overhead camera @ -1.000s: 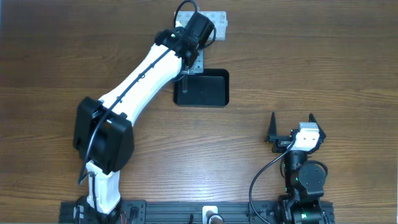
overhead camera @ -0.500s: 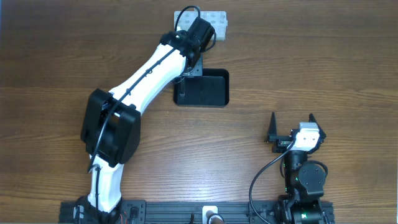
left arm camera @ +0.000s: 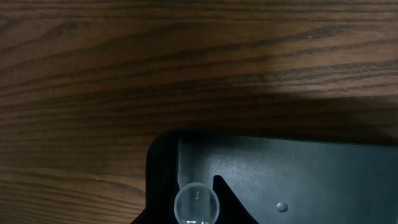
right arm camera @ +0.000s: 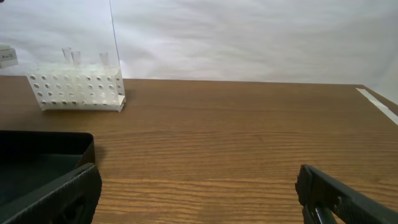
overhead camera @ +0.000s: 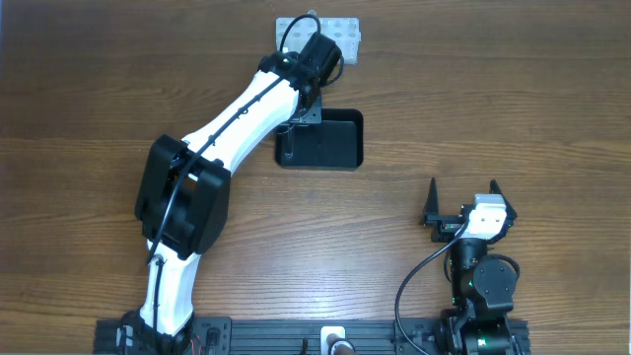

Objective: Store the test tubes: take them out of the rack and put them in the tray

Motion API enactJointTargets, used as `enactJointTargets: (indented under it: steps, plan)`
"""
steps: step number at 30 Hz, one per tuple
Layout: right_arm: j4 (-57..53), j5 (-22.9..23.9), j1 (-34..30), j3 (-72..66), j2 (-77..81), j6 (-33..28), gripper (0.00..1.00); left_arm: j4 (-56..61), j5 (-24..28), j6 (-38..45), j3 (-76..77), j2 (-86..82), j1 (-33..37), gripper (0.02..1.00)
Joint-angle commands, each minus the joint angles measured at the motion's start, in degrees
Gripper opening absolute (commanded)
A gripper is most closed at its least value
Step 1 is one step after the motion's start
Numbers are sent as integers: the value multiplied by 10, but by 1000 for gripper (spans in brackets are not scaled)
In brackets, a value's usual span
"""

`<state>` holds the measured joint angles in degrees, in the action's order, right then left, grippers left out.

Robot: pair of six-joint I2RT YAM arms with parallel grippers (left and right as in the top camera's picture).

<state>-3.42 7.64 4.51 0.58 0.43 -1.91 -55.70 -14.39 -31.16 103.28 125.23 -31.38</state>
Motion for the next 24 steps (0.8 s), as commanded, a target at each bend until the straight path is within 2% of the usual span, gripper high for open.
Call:
enactJointTargets:
  steps: [1, 14, 15, 17, 19, 21, 24]
  plan:
    - [-2, 8, -3, -3, 1, 1, 991, 2, 0, -8, -2, 4, 3, 194]
    - [-2, 8, -3, -3, 1, 1, 991, 22, -19, -6, -1, -25, 4, 266]
    - [-2, 8, -3, -3, 1, 1, 991, 29, -26, -5, -1, -38, 4, 283]
    - [-2, 8, -3, -3, 1, 1, 991, 48, -44, -3, -1, -66, 4, 402]
    - [-2, 8, -3, -3, 1, 1, 993, 86, -61, 23, -1, -99, 4, 428]
    - [-2, 8, -3, -3, 1, 1, 991, 133, -78, 50, -1, -126, 4, 516]
    - [-2, 8, -3, -3, 1, 1, 991, 220, -84, 117, -1, -150, 7, 577]
